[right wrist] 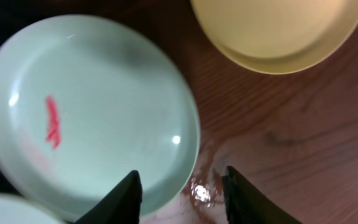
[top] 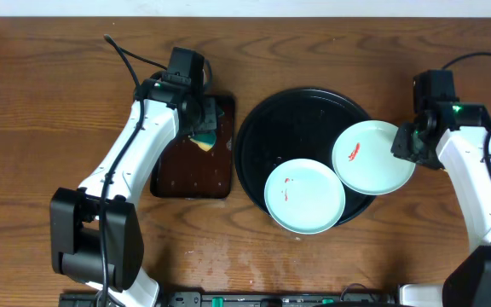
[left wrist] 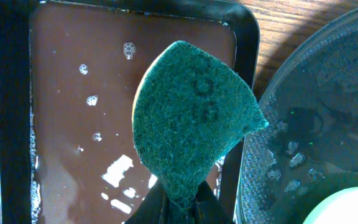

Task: Clean dirty plates on tray and stack at the side
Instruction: 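Move the right gripper to the rim of the right pale green plate, then slide the pale green plate up to the top of the black tray, then move the sponge with the left gripper onto the pale green plate, then wipe the pale green plate with the sponge in the left gripper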

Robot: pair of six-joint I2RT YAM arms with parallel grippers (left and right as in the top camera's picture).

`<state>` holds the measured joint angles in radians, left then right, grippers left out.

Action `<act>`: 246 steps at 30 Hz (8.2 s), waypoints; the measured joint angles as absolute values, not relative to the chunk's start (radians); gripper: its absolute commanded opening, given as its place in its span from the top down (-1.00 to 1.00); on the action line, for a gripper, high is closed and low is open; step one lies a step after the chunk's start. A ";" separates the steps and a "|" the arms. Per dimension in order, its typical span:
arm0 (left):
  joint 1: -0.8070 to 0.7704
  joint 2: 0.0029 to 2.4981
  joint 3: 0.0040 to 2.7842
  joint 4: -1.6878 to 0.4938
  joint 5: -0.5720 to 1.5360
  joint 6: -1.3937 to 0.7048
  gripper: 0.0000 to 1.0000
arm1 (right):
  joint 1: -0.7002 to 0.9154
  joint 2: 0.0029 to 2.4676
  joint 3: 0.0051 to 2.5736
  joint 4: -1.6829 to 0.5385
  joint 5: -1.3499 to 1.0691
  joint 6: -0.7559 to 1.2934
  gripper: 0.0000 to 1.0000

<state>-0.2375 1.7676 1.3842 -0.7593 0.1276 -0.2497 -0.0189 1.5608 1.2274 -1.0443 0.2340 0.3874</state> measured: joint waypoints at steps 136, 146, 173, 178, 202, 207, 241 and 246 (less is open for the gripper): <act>-0.489 1.777 1.461 -0.459 0.019 -0.266 0.85 | 0.019 1.774 0.956 -0.165 -0.133 0.094 0.98; -0.522 1.781 1.461 -0.444 0.019 -0.274 0.85 | 0.019 1.774 0.956 -0.171 -0.125 0.088 0.37; -0.638 2.019 1.461 -0.193 0.043 -0.362 0.85 | 0.019 1.774 0.956 -0.139 -0.120 0.075 0.41; -0.648 2.038 1.461 -0.149 0.046 -0.363 0.85 | 0.019 1.774 0.956 -0.137 -0.120 0.075 0.27; -0.706 2.045 1.461 -0.095 0.046 -0.363 0.85 | 0.019 1.864 0.957 -0.083 -0.121 0.073 0.73; -0.706 2.073 1.461 -0.093 0.036 -0.358 0.85 | 0.019 1.864 0.957 -0.080 -0.124 0.074 0.83; -0.705 2.203 1.485 -0.064 -0.065 -0.331 0.85 | 0.019 1.864 0.957 -0.065 -0.131 0.095 0.98; -0.694 2.203 1.486 -0.061 -0.006 -0.357 0.85 | 0.019 1.864 0.957 -0.066 -0.131 0.095 0.98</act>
<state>-0.6937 2.2032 1.4857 -0.0608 -0.0059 -0.3573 0.0185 1.8637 0.9565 -0.0658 -0.1307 0.0952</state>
